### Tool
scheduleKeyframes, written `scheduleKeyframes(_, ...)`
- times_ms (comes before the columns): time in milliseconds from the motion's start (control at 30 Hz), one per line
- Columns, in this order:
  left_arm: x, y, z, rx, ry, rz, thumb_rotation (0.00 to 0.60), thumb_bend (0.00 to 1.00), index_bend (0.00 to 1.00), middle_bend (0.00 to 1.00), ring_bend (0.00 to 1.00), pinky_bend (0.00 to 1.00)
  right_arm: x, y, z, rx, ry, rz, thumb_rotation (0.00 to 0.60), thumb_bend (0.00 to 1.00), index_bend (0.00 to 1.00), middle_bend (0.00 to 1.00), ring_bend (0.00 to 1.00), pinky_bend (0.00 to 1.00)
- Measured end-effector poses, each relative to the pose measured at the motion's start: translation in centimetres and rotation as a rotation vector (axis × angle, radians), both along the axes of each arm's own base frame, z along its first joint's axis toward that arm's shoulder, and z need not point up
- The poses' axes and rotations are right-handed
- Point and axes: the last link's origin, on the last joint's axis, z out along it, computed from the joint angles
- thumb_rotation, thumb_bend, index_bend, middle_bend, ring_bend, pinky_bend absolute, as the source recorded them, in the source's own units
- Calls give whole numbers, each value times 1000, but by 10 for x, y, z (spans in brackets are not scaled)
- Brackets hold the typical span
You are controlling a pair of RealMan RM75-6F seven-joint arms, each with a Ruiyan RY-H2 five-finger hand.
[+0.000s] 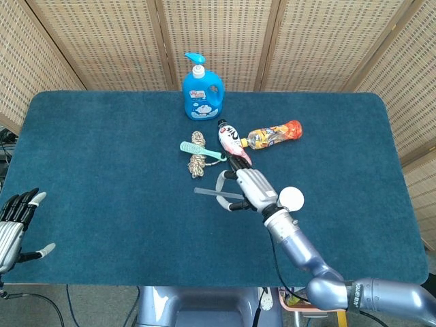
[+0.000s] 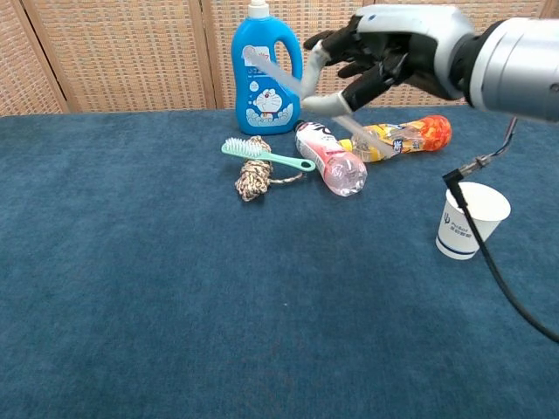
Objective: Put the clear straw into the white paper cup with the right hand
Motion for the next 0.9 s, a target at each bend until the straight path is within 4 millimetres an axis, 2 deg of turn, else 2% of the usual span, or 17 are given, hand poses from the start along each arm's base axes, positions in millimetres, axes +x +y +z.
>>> scheduleKeyframes(200, 1, 0, -2, -6, 1, -4, 600, 133, 0, 0, 0, 0, -35, -15, 27, 27, -180, -180, 600, 456, 654, 10, 0, 0)
scheduleKeyframes(367, 3, 0, -3, -11, 4, -7, 600, 133, 0, 0, 0, 0, -73, -23, 35, 36, -264, -301, 600, 460, 653, 10, 0, 0)
scheduleKeyframes(500, 3, 0, -4, -10, 5, -3, 600, 133, 0, 0, 0, 0, -101, -25, 33, 46, -304, -363, 600, 459, 654, 10, 0, 0)
scheduleKeyframes(700, 3, 0, -4, -9, 6, -2, 600, 133, 0, 0, 0, 0, -130, -26, 24, 61, -312, -394, 600, 459, 654, 10, 0, 0)
scheduleKeyframes(900, 3, 1, -5, -12, 9, -1, 600, 132, 0, 0, 0, 0, -145, -23, 12, 86, -302, -412, 600, 459, 654, 11, 0, 0)
